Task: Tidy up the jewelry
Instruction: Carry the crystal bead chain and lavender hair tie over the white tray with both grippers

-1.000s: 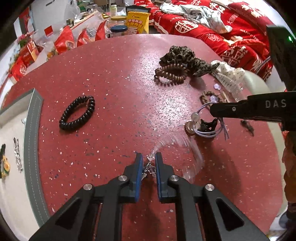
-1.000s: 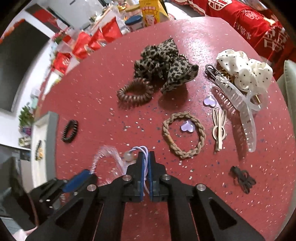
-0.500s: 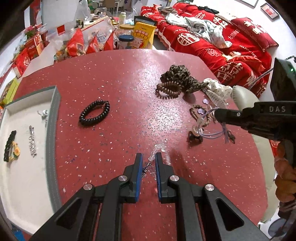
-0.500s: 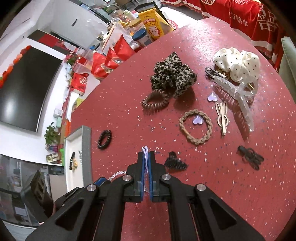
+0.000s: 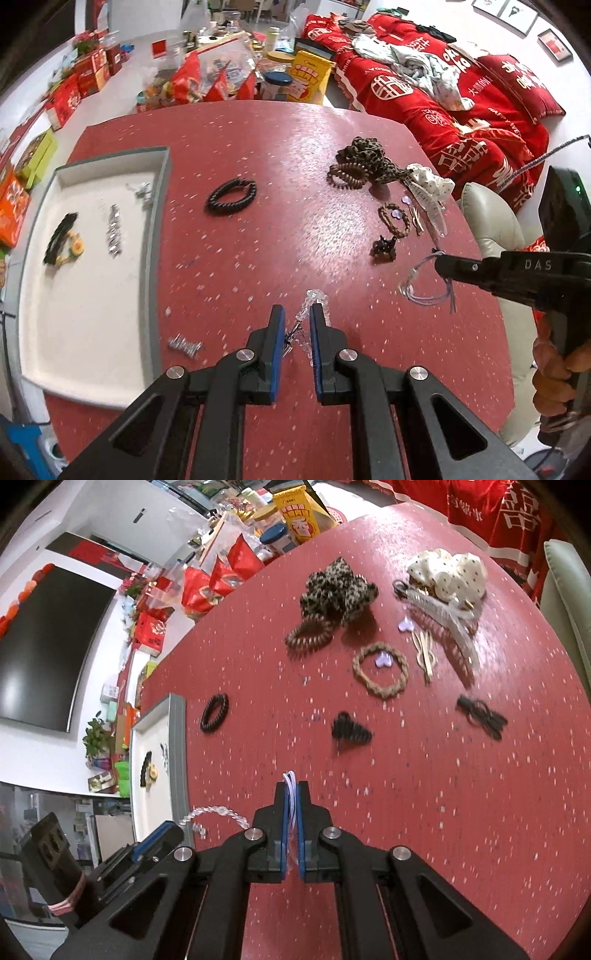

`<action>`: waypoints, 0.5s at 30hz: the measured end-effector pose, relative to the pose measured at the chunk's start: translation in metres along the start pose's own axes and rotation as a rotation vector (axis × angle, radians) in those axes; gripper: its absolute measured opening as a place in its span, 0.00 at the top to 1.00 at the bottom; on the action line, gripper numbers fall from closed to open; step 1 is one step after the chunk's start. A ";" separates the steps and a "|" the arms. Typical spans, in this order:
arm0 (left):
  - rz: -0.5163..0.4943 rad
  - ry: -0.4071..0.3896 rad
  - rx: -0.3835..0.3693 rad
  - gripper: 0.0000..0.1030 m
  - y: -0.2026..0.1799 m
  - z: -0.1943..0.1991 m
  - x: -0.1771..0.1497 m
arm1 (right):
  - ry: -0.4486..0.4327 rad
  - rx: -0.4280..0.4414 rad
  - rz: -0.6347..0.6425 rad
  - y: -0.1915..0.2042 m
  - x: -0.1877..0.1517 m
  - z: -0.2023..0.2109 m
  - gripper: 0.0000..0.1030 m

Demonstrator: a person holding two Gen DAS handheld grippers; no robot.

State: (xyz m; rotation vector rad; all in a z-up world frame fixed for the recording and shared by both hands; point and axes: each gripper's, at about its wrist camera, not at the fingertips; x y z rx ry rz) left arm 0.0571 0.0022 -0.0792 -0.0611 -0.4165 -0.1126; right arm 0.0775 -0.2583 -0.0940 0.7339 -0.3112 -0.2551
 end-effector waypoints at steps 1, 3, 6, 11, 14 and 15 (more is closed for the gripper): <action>0.004 0.001 0.002 0.86 0.003 0.003 -0.002 | 0.004 -0.001 -0.001 0.001 -0.003 0.000 0.96; 0.016 0.004 0.005 0.86 0.008 0.010 -0.006 | 0.015 -0.003 -0.003 0.006 -0.009 0.000 0.96; 0.032 0.003 0.008 0.86 0.017 0.021 -0.013 | 0.027 -0.009 0.009 0.015 -0.017 -0.001 0.96; 0.061 -0.005 0.016 0.86 0.033 0.036 -0.018 | 0.044 -0.012 0.024 0.031 -0.025 -0.003 0.96; 0.077 -0.013 0.025 0.86 0.044 0.045 -0.019 | 0.055 -0.010 0.035 0.042 -0.028 -0.007 0.96; 0.083 -0.017 0.030 0.86 0.048 0.047 -0.019 | 0.059 -0.009 0.041 0.048 -0.028 -0.009 0.96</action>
Point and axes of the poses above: each gripper's, at about its wrist camera, not at the fingertips, and z roughly against the way its jaws point, y to its left, x to its top, and after that the axes turned 13 degrees about x, right-handed
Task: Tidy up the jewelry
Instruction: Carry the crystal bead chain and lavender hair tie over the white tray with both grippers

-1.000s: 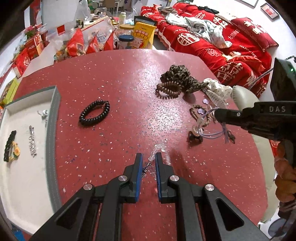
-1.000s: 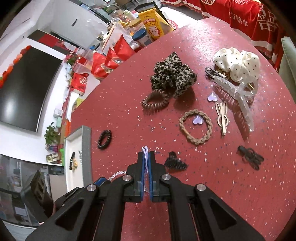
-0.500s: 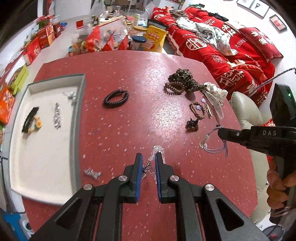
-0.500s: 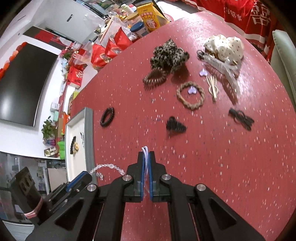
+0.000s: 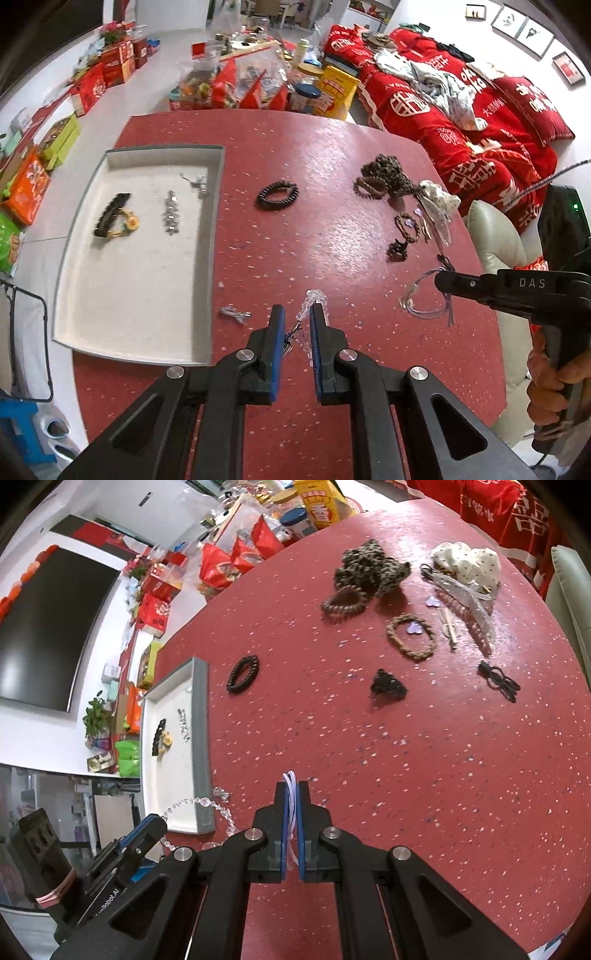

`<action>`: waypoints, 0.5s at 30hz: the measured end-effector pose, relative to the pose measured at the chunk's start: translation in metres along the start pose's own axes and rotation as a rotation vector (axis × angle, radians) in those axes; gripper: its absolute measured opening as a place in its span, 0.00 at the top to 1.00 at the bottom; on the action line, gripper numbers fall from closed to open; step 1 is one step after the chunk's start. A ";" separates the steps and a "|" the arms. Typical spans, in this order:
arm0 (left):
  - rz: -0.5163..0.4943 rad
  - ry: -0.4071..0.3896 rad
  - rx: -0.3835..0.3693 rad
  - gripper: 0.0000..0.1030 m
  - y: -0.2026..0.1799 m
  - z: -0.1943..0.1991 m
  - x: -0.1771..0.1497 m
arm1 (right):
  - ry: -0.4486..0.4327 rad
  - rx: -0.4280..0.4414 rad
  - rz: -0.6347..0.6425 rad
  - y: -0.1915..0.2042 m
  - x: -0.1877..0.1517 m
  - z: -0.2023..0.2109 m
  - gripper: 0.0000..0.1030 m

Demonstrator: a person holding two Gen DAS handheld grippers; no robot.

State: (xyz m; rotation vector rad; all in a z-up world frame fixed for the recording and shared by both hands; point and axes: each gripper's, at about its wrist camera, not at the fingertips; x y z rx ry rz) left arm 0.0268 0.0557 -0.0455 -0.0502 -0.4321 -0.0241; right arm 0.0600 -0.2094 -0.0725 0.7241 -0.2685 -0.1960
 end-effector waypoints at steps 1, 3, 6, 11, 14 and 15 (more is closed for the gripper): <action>0.007 -0.005 0.004 0.86 0.005 0.003 0.000 | 0.003 0.001 0.005 0.004 0.000 -0.001 0.96; 0.026 -0.017 0.012 0.86 0.017 0.009 0.001 | 0.008 0.006 0.016 0.014 -0.001 -0.004 0.96; 0.053 -0.033 0.028 0.86 0.036 0.015 0.003 | 0.019 0.014 0.043 0.033 0.000 -0.012 0.96; 0.100 -0.053 0.060 0.86 0.070 0.020 0.005 | 0.042 0.032 0.099 0.065 0.003 -0.027 0.96; 0.127 -0.061 0.082 0.86 0.089 0.020 0.006 | 0.064 0.046 0.136 0.086 0.003 -0.040 0.96; 0.135 -0.063 0.087 0.86 0.094 0.020 0.006 | 0.075 0.051 0.151 0.094 0.003 -0.047 0.96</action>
Point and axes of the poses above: each gripper's, at about its wrist camera, not at the fingertips, and z roughly against the way its jaws point, y to its left, x to its top, and after that the axes turned 13 degrees about x, right-handed
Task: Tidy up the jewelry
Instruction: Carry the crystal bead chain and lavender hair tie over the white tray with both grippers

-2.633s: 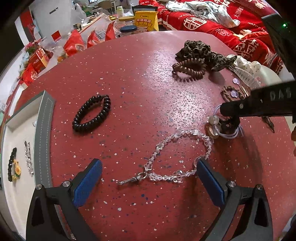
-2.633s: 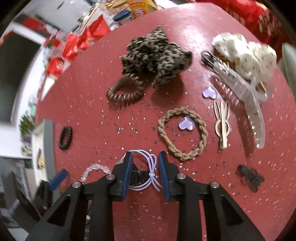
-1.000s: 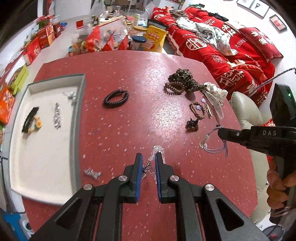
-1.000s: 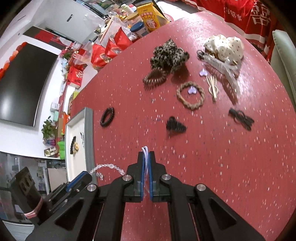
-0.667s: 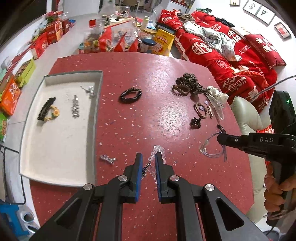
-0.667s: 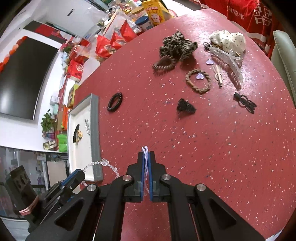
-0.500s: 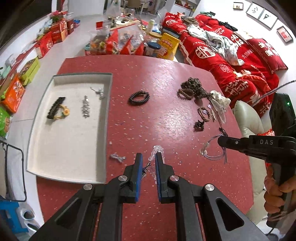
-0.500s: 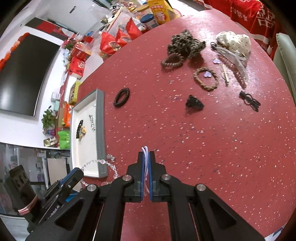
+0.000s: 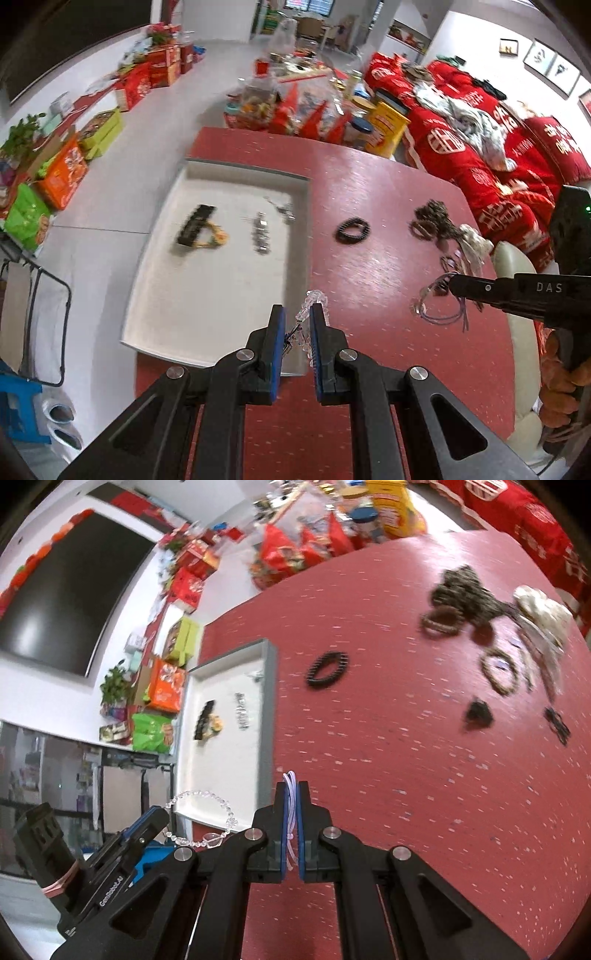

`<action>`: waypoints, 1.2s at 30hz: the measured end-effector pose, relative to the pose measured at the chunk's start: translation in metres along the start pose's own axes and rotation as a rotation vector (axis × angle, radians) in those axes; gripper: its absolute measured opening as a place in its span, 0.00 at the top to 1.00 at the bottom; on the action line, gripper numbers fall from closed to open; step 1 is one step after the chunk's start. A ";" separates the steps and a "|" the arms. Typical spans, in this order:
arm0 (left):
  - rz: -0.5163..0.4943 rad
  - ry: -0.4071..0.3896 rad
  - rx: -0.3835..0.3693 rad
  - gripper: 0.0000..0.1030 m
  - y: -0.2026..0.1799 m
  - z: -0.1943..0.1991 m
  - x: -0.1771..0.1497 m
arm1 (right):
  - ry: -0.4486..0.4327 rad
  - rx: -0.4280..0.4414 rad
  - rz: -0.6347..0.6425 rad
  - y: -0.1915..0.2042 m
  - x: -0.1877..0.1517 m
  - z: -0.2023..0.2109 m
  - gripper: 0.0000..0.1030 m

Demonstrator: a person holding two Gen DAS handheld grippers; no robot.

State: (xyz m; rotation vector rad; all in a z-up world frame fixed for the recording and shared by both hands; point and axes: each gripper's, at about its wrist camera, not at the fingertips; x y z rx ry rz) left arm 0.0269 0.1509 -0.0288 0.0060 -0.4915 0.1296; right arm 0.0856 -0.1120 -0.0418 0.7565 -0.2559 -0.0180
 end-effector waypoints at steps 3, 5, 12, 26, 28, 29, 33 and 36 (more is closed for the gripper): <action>0.022 -0.007 0.022 0.86 0.018 -0.003 0.004 | 0.023 0.011 0.040 0.018 0.004 -0.016 0.96; 0.035 -0.013 0.035 0.86 0.030 -0.005 0.006 | 0.044 0.026 0.066 0.031 0.007 -0.029 0.96; 0.068 -0.028 0.057 0.86 0.056 -0.019 0.017 | 0.077 0.077 0.135 0.070 0.024 -0.063 0.96; 0.179 -0.026 0.053 0.86 0.085 -0.086 0.033 | 0.147 0.118 0.180 0.086 0.054 -0.147 0.96; 0.194 -0.016 0.054 0.86 0.088 -0.094 0.031 | 0.155 0.130 0.159 0.080 0.055 -0.160 0.96; 0.199 -0.007 0.055 0.86 0.090 -0.101 0.029 | 0.161 0.139 0.142 0.076 0.056 -0.167 0.96; 0.206 0.022 0.077 0.86 0.096 -0.121 0.022 | 0.184 0.164 0.085 0.060 0.053 -0.189 0.96; 0.204 0.044 0.098 0.86 0.099 -0.134 0.017 | 0.203 0.146 0.080 0.053 0.050 -0.203 0.96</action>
Point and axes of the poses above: each gripper's, at about its wrist camera, not at the fingertips, and z roughly against the way its jaws point, y to its left, x to its top, and after that the axes turned 13 degrees about x, right-handed
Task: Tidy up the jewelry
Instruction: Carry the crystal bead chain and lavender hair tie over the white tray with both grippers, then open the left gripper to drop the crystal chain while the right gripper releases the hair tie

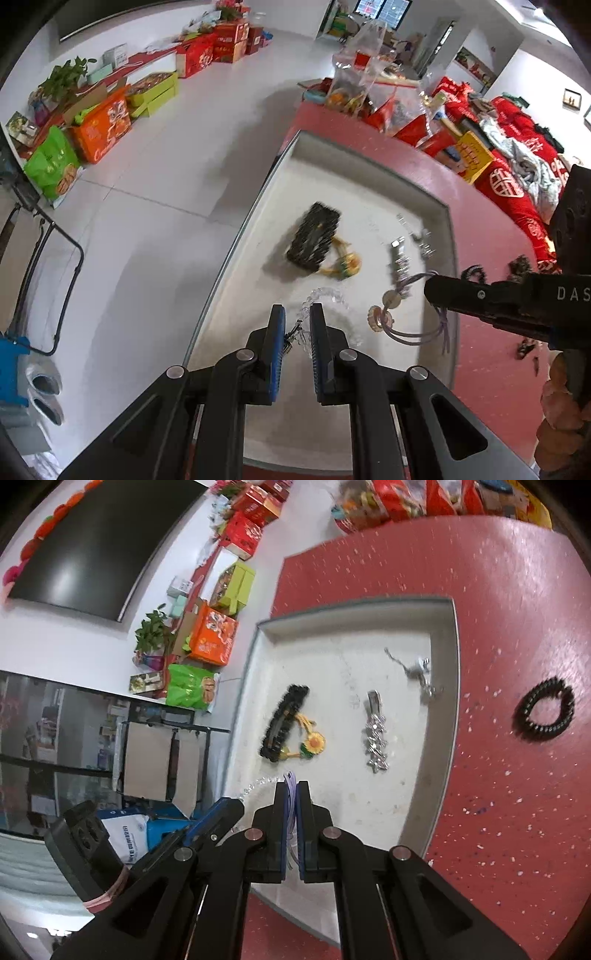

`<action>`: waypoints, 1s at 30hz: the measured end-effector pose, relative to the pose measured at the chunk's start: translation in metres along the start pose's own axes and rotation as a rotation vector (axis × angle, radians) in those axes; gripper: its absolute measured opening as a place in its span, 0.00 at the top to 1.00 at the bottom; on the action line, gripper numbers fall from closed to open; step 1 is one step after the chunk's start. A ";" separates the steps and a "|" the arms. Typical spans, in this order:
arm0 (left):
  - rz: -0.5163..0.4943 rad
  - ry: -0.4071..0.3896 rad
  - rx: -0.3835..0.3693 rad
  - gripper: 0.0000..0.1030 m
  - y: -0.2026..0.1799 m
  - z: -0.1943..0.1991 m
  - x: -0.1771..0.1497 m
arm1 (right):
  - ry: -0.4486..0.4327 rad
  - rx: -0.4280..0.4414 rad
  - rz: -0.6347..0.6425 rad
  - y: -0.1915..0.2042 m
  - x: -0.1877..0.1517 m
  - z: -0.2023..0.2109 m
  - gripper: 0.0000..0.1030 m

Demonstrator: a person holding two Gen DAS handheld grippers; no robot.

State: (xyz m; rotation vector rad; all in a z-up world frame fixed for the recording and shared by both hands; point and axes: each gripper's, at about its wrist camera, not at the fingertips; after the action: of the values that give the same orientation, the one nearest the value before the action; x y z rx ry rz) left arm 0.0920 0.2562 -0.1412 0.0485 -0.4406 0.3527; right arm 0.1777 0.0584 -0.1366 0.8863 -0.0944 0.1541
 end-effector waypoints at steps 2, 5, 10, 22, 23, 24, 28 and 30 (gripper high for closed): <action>-0.010 0.010 0.023 0.86 -0.001 -0.008 -0.003 | 0.015 -0.020 -0.002 -0.006 -0.001 -0.008 0.96; -0.028 0.020 0.056 0.86 -0.004 -0.017 -0.006 | 0.028 -0.061 -0.001 -0.016 -0.002 -0.017 0.96; -0.064 0.013 0.113 0.86 -0.011 -0.025 -0.007 | 0.030 -0.135 0.022 -0.026 0.000 -0.023 0.96; -0.123 -0.002 0.217 0.85 -0.021 -0.036 -0.001 | 0.004 -0.286 0.133 -0.028 0.009 -0.025 0.96; -0.126 0.000 0.224 0.85 -0.022 -0.036 -0.001 | 0.002 -0.297 0.142 -0.025 0.010 -0.026 0.96; -0.132 0.002 0.232 0.85 -0.024 -0.036 -0.001 | 0.004 -0.302 0.146 -0.024 0.011 -0.027 0.96; -0.135 -0.020 0.241 0.23 -0.025 -0.030 -0.002 | 0.016 -0.295 0.146 -0.024 0.010 -0.026 0.95; -0.137 -0.062 0.275 0.21 -0.028 -0.023 -0.005 | 0.017 -0.290 0.150 -0.024 0.009 -0.024 0.95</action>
State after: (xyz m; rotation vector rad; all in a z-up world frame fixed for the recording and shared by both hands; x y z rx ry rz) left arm 0.1065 0.2313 -0.1635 0.3563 -0.4449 0.2748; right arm 0.1913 0.0626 -0.1683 0.5880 -0.1628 0.2805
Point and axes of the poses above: each gripper's, at about its wrist camera, not at the fingertips, and z roughly against the way its jaws point, y to its left, x to its top, and after that the axes turned 13 degrees about x, right-handed
